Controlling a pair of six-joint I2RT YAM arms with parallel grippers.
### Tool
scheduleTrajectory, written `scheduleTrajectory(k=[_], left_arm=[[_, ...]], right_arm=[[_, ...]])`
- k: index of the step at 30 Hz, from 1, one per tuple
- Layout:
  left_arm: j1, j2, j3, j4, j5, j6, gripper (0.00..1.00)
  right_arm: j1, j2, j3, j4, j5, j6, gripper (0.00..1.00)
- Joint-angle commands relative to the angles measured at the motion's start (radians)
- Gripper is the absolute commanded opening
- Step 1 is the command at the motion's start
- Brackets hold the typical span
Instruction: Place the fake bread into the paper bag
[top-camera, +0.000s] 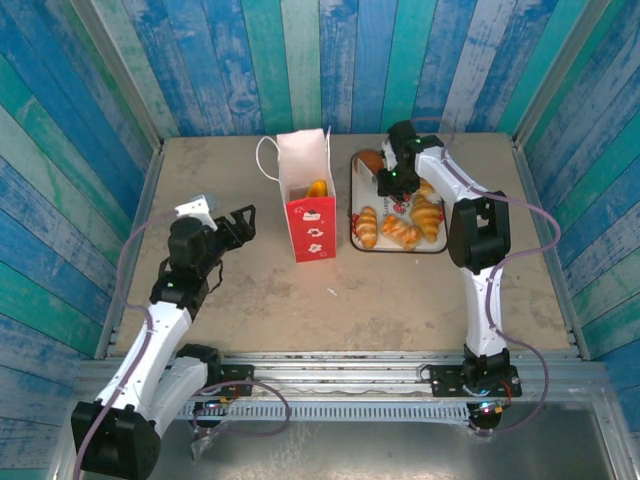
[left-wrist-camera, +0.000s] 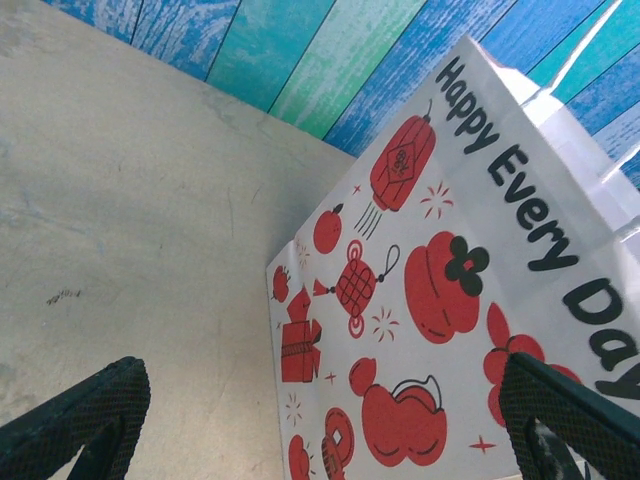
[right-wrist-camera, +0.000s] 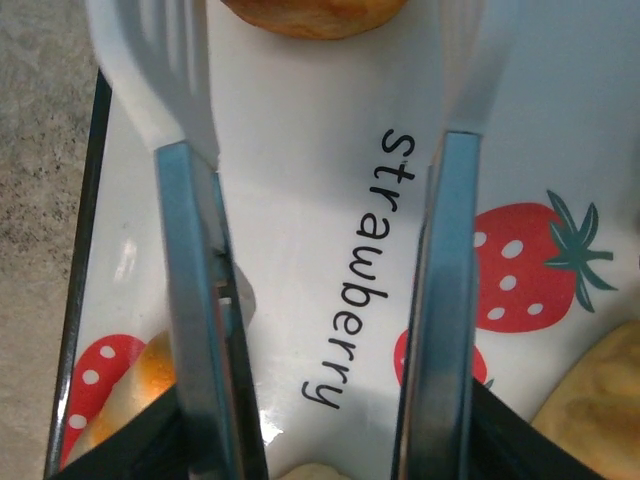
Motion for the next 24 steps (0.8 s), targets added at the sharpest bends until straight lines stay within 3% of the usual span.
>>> scheduleTrajectory(k=[1,8,17,24], left_arm=[[0.004,0.0,0.042,-0.017,-0.015,0.03,0.94],[0.004,-0.017,0.083,-0.062,-0.02,0.042,0.94],[0.004,-0.052,0.187,-0.143,-0.037,0.036,0.94],[0.004,0.07,0.418,-0.287,0.042,0.079,0.96]], right_arm=[[-0.006,-0.023,0.012,-0.009,0.003,0.0,0.43],[-0.006,-0.118,-0.052,-0.002,0.03,0.001,0.31],[0.002,-0.37,-0.255,0.053,0.055,0.043,0.29],[0.026,-0.63,-0.406,0.075,0.079,0.116,0.28]])
